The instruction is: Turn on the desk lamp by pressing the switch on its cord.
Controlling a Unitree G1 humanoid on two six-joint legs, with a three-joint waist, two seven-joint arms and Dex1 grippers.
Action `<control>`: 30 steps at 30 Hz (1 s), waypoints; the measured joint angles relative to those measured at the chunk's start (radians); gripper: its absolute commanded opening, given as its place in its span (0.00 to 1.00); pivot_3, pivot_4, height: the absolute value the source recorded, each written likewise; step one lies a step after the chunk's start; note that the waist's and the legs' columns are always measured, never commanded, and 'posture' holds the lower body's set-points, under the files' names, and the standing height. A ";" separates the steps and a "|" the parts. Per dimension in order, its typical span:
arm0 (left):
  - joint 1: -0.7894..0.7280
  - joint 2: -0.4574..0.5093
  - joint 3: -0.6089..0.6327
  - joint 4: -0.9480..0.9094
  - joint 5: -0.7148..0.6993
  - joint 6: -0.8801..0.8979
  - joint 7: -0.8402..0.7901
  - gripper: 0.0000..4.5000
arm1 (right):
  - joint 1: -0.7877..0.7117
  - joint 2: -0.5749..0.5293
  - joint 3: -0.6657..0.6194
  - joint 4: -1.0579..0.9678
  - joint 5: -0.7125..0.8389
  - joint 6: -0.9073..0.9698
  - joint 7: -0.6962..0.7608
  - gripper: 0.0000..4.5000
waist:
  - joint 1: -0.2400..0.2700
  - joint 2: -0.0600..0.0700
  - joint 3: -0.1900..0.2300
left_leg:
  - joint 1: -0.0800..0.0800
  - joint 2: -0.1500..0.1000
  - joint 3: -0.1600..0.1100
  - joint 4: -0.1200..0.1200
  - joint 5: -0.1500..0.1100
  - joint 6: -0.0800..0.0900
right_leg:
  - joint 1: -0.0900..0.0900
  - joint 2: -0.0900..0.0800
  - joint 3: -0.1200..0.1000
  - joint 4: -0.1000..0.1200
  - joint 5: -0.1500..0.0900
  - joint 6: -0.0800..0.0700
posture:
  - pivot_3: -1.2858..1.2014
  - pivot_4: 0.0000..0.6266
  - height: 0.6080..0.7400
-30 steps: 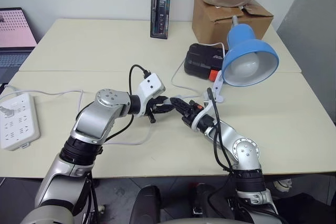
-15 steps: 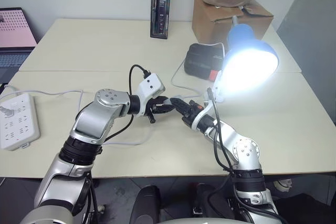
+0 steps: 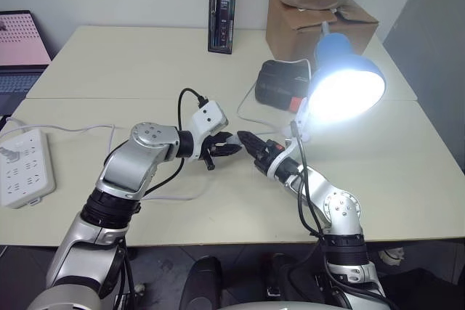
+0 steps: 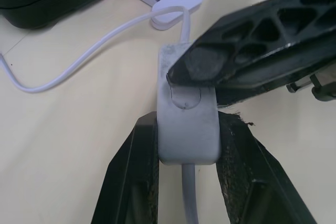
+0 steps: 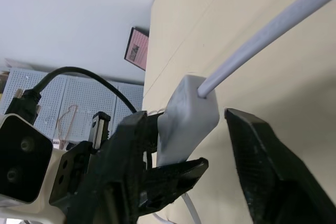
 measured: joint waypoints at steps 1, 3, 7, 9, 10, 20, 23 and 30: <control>0.000 0.001 0.000 0.000 0.001 -0.002 0.000 0.25 | 0.000 0.000 0.000 0.000 0.000 0.001 0.001 0.75 | 0.000 0.000 0.000 | 0.000 0.000 0.000 0.000 0.000 0.000 | 0.000 0.000 0.000 0.000 0.000 0.000 | 0.52 0.24 1.00; 0.000 0.002 0.000 0.001 0.005 -0.012 0.000 0.25 | 0.000 0.000 -0.001 0.000 0.000 0.005 0.002 0.83 | 0.000 0.000 0.000 | 0.000 0.000 0.000 0.000 0.000 0.000 | 0.000 0.000 0.000 0.000 0.000 0.000 | 0.52 0.24 1.00; -0.001 0.003 -0.004 0.017 0.019 -0.049 -0.001 0.25 | 0.031 -0.020 0.000 -0.050 0.002 0.037 0.013 1.00 | 0.001 0.000 0.000 | 0.000 0.000 0.000 0.000 0.000 0.000 | 0.000 0.000 0.000 0.000 0.000 0.000 | 0.52 0.24 1.00; -0.003 0.004 -0.011 0.045 0.038 -0.090 -0.003 0.25 | 0.053 -0.080 0.018 -0.095 -0.003 0.074 0.029 1.00 | 0.001 0.000 0.000 | 0.000 0.000 0.000 0.000 0.000 0.000 | 0.000 -0.001 0.000 -0.001 0.000 0.000 | 0.52 0.24 1.00; -0.004 0.005 -0.014 0.061 0.046 -0.113 -0.005 0.25 | 0.063 -0.123 0.023 -0.123 -0.013 0.093 0.042 1.00 | 0.001 0.000 0.000 | 0.000 -0.001 0.001 0.000 0.000 0.000 | 0.000 -0.001 0.000 -0.001 0.000 0.000 | 0.52 0.24 1.00; -0.028 -0.013 -0.072 0.310 0.168 -0.376 -0.042 0.25 | 0.095 -0.615 0.211 -0.510 -0.387 0.133 0.314 1.00 | 0.003 0.002 0.000 | 0.000 -0.001 0.000 0.000 0.000 0.000 | -0.001 0.001 0.000 -0.001 0.000 0.000 | 0.52 0.24 1.00; -0.027 -0.028 -0.079 0.362 0.186 -0.431 -0.042 0.25 | 0.093 -0.706 0.243 -0.554 -0.492 0.107 0.386 1.00 | 0.005 0.001 0.000 | -0.001 -0.001 0.000 0.000 0.000 0.000 | -0.001 0.000 0.000 -0.001 0.000 0.000 | 0.52 0.24 1.00; -0.024 -0.048 -0.078 0.417 0.206 -0.504 -0.050 0.57 | 0.105 -0.753 0.256 -0.580 -0.613 0.066 0.489 1.00 | 0.006 0.001 0.000 | -0.001 -0.001 0.000 0.000 0.000 0.000 | -0.001 0.000 -0.001 -0.001 0.000 0.001 | 0.52 0.24 1.00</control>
